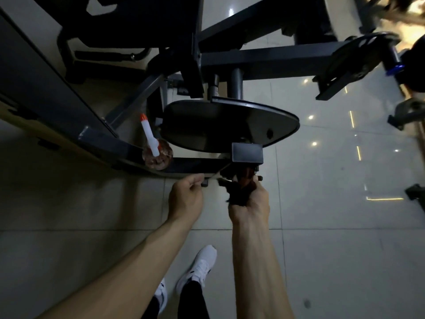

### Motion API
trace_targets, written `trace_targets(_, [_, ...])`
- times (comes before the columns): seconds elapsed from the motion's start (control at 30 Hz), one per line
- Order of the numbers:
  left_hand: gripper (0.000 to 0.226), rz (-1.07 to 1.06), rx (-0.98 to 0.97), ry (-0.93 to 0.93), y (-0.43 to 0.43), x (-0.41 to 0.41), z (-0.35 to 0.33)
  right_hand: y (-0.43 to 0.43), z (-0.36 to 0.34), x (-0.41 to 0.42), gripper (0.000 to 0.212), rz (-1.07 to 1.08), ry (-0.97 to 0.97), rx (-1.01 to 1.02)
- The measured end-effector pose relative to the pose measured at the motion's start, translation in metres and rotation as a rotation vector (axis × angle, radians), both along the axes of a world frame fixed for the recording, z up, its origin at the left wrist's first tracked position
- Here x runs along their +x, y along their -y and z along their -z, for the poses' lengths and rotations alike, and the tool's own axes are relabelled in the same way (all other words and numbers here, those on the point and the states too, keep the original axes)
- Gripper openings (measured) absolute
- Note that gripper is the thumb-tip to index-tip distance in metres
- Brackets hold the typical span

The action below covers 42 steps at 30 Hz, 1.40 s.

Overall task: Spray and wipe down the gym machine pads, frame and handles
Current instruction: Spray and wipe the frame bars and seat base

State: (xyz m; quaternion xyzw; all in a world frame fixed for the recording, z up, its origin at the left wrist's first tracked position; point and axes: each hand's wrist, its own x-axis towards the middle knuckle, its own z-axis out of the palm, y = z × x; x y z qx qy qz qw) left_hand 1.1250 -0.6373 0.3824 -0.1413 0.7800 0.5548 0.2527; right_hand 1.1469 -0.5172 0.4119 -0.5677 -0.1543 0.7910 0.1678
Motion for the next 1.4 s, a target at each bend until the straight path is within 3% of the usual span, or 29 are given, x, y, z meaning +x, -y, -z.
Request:
trace_targets(0.1, [0.04,0.062,0.059,-0.009,-0.008,-0.001,-0.005,-0.01,-0.019,0.021,0.029,-0.101,0.142,0.205])
trace_targets(0.2, [0.051,0.193,0.089,-0.056,-0.017,-0.009,-0.006,-0.022,-0.026,0.034,0.018,-0.128,0.292,0.614])
trace_targets(0.27, [0.053,0.263,0.107,-0.058,-0.022,-0.015,-0.002,-0.026,-0.03,0.032,0.015,-0.161,0.294,0.833])
trace_targets(0.43, [0.042,0.348,0.115,-0.031,-0.029,-0.017,0.014,-0.011,-0.002,0.013,0.013,-0.278,0.322,1.087])
trace_targets(0.5, [0.029,0.394,0.069,-0.042,-0.03,-0.018,0.023,0.0,0.015,0.012,0.01,-0.293,0.354,1.098])
trace_targets(0.57, [0.033,0.38,0.093,-0.041,-0.029,-0.017,0.021,0.007,0.015,0.012,0.008,-0.341,0.359,1.059])
trace_targets(0.73, [0.043,0.415,0.131,-0.031,-0.023,-0.016,0.021,-0.013,0.011,0.003,0.007,-0.102,0.382,0.949])
trace_targets(0.87, [0.042,0.375,0.15,-0.039,-0.024,-0.015,0.016,0.011,0.013,0.002,0.003,-0.271,0.364,0.883])
trace_targets(1.0, [0.051,0.373,0.188,-0.045,-0.02,-0.018,0.017,0.001,0.015,-0.004,0.003,-0.075,0.384,0.884])
trace_targets(1.1, [0.037,0.321,0.226,0.005,-0.019,-0.02,0.012,0.025,0.027,-0.007,0.005,-0.238,0.401,0.913])
trace_targets(1.3, [0.056,0.275,0.319,0.007,-0.008,-0.024,0.033,0.012,0.03,-0.006,0.006,-0.062,0.393,0.897])
trace_targets(1.4, [0.059,0.211,0.32,0.049,-0.007,-0.023,0.02,0.033,0.039,-0.008,0.01,-0.255,0.456,0.953])
